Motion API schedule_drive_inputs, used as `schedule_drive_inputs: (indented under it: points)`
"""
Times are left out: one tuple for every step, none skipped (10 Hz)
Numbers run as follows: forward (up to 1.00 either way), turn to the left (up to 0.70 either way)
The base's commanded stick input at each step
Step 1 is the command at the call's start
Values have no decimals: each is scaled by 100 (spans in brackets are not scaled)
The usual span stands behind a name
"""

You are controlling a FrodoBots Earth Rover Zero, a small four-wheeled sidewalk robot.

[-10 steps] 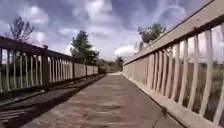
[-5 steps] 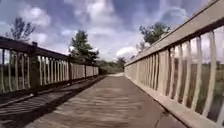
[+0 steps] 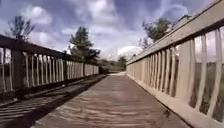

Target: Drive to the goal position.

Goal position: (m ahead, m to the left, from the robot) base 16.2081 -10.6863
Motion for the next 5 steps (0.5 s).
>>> schedule_drive_inputs:
  points:
    - [100,0]
    - [100,0]
    - [100,0]
    - [100,0]
    - [100,0]
